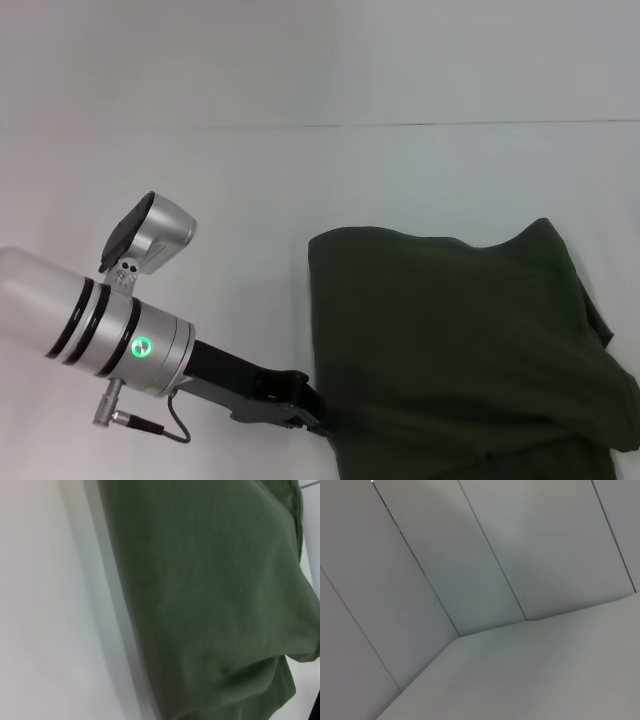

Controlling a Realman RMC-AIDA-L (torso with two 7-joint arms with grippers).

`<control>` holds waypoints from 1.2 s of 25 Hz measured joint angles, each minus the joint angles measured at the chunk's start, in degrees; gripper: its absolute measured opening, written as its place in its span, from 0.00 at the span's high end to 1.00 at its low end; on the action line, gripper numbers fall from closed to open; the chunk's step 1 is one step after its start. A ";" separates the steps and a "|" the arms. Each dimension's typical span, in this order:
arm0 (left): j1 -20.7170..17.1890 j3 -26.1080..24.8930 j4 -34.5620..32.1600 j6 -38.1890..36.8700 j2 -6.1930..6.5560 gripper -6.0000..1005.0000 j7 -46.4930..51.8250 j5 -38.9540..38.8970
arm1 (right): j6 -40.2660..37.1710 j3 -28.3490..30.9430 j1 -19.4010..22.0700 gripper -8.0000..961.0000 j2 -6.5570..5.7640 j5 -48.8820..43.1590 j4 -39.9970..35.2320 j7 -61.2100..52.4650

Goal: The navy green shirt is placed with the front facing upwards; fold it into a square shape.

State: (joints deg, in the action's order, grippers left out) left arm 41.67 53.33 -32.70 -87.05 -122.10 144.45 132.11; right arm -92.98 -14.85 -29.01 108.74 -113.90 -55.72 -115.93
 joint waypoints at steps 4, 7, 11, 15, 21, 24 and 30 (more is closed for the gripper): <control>-0.06 -0.05 -0.09 0.92 -0.20 0.92 0.77 -0.01 | -0.35 0.00 -0.06 0.13 0.09 0.04 0.00 0.01; -0.12 -0.11 -0.22 2.54 -0.33 0.91 1.92 -0.04 | -0.36 0.00 -0.03 0.13 0.16 0.06 0.00 0.05; -0.73 -2.16 -1.37 3.89 -0.38 0.89 2.07 -0.43 | -0.38 0.00 0.23 0.13 0.17 0.13 0.00 0.16; -0.97 -2.75 -2.83 6.38 -0.89 0.72 1.36 -0.51 | -0.49 0.00 0.37 0.13 0.18 0.47 0.00 0.19; -0.41 -2.55 -2.84 7.75 -1.38 0.43 0.61 -0.55 | -1.32 0.00 0.39 0.13 0.25 0.66 0.00 0.18; -0.39 -2.48 -2.89 9.18 -1.75 0.36 -0.30 -0.47 | -1.37 0.01 0.38 0.13 0.24 0.71 0.00 0.18; -0.53 -2.30 -3.29 9.85 -1.27 0.23 -0.48 -0.08 | -1.78 0.00 0.23 0.13 0.23 0.71 0.00 0.18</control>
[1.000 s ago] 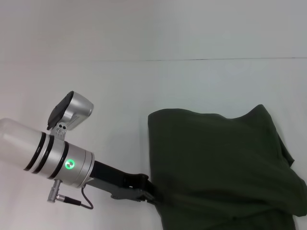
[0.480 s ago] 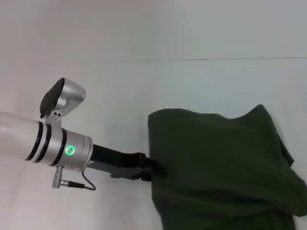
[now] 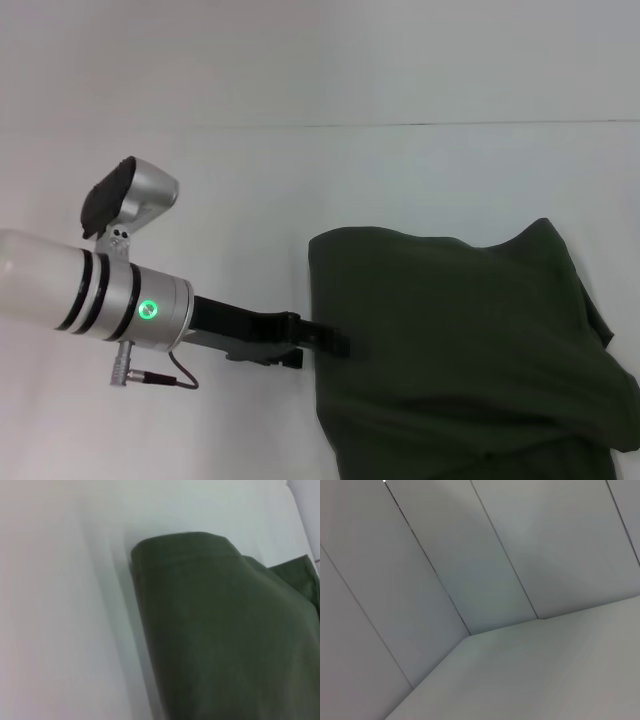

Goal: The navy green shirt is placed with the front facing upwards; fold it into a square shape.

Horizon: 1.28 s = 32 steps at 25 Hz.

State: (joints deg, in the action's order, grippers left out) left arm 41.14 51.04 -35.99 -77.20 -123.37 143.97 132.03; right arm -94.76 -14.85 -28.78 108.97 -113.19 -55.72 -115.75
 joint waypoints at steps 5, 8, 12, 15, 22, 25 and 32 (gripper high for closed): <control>0.07 0.05 0.59 0.43 -0.03 0.15 -0.02 0.59 | -0.18 0.00 -0.11 0.13 0.03 0.00 0.47 0.00; 0.58 0.53 1.03 0.70 -0.34 0.15 0.16 1.37 | -0.18 0.00 -0.25 0.13 0.05 0.00 0.68 0.06; 1.60 0.86 2.76 1.73 -0.42 0.16 0.11 1.22 | -0.29 -0.04 -0.40 0.13 0.07 -0.01 0.73 0.08; 2.47 0.85 4.19 2.41 -0.47 0.16 0.01 1.19 | -0.70 -0.08 -0.39 0.13 0.09 -0.01 0.74 0.09; 4.01 0.64 6.53 3.22 -0.62 0.16 0.08 1.07 | -0.87 -0.09 -0.30 0.13 0.09 -0.01 0.99 0.09; 4.30 0.45 7.28 3.74 -0.63 0.16 0.47 0.95 | -0.87 -0.09 -0.41 0.13 0.09 -0.01 1.40 0.23; 4.02 0.56 7.40 3.15 -0.73 0.24 -4.14 -1.50 | -1.04 -0.09 -0.52 0.13 0.19 -0.01 1.43 0.44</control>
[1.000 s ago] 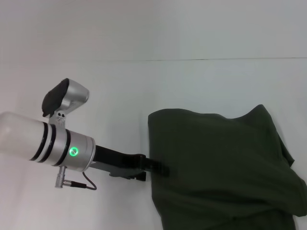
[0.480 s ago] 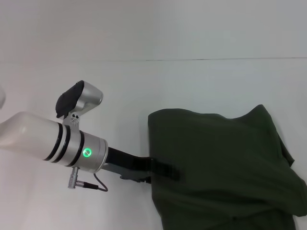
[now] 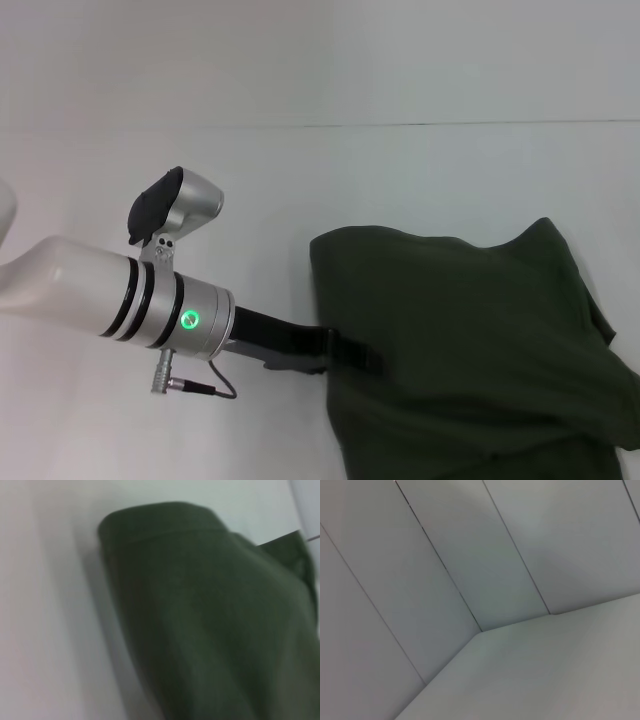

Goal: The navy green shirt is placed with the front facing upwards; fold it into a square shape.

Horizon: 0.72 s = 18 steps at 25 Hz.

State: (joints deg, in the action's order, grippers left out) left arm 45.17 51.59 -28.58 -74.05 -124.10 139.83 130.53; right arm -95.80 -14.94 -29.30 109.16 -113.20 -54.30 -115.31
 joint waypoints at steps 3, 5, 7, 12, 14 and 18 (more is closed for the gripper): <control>-0.17 -0.01 0.01 -0.05 0.00 0.33 -1.92 -1.14 | -0.08 0.00 0.00 0.13 0.00 0.00 0.00 0.00; -0.21 -0.08 0.09 0.05 0.00 0.41 -2.41 -1.27 | -0.09 0.00 0.01 0.13 0.00 0.00 0.07 0.03; -0.17 0.22 0.17 0.07 0.01 0.49 -2.64 -1.29 | -0.10 0.00 0.02 0.13 -0.01 0.00 0.32 0.10; 0.13 0.72 0.39 0.56 0.01 0.73 -2.67 -1.04 | -0.09 0.00 0.03 0.13 -0.01 0.00 0.73 0.18; 0.01 0.70 0.25 0.95 0.01 0.80 -2.72 -1.12 | -0.09 0.00 0.00 0.13 0.00 0.00 0.75 0.21; -0.58 -0.21 -0.01 1.90 0.06 0.89 -3.65 -1.36 | -0.09 0.00 -0.02 0.13 0.21 0.04 0.75 0.24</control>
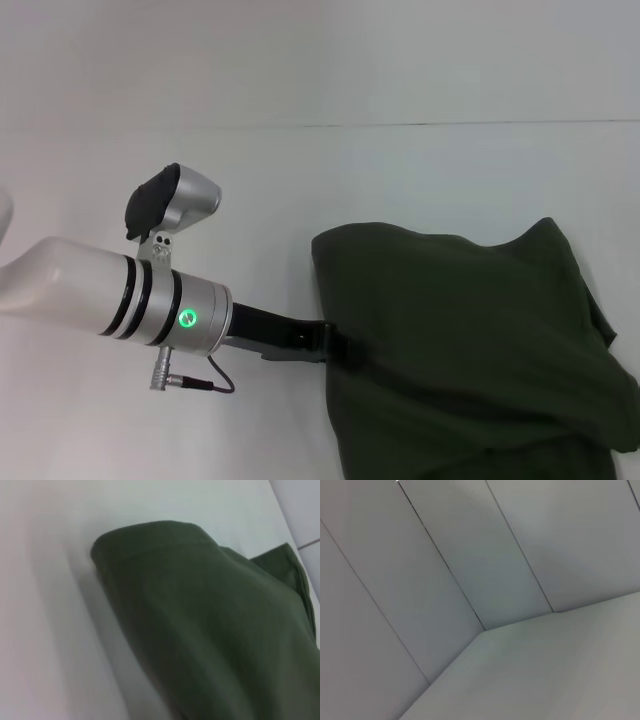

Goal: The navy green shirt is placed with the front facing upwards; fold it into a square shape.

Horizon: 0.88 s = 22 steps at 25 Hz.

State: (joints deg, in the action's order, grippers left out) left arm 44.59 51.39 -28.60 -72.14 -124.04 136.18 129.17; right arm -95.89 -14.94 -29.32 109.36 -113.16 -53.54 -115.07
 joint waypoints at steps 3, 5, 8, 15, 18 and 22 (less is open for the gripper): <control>-0.20 -0.89 -0.17 0.56 0.04 0.89 -0.64 -0.02 | 0.00 0.00 -0.04 0.13 0.20 0.05 0.07 0.02; -0.63 -2.08 -0.62 1.39 0.18 0.89 -1.37 -0.02 | 0.01 0.00 -0.12 0.13 0.33 0.05 0.25 0.02; -1.31 -3.61 -1.50 2.70 0.42 0.89 -2.45 -0.01 | 0.01 0.00 -0.44 0.13 0.40 0.27 1.22 0.47; -2.12 -7.69 -2.21 5.13 1.20 0.89 -4.85 0.37 | 0.00 0.00 -1.18 0.13 0.45 0.84 2.65 0.97; -3.37 -9.77 -2.95 6.43 1.72 0.89 -5.31 0.39 | 0.00 -0.11 -1.38 0.13 0.56 0.85 3.20 0.99; -5.77 -13.00 -5.20 6.73 2.07 0.89 -5.77 0.19 | 0.00 -0.75 -1.59 0.13 0.84 1.13 3.64 0.99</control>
State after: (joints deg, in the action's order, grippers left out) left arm 38.82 38.39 -33.80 -65.41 -121.97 130.41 129.36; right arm -95.89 -15.69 -30.91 110.20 -112.03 -49.91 -114.08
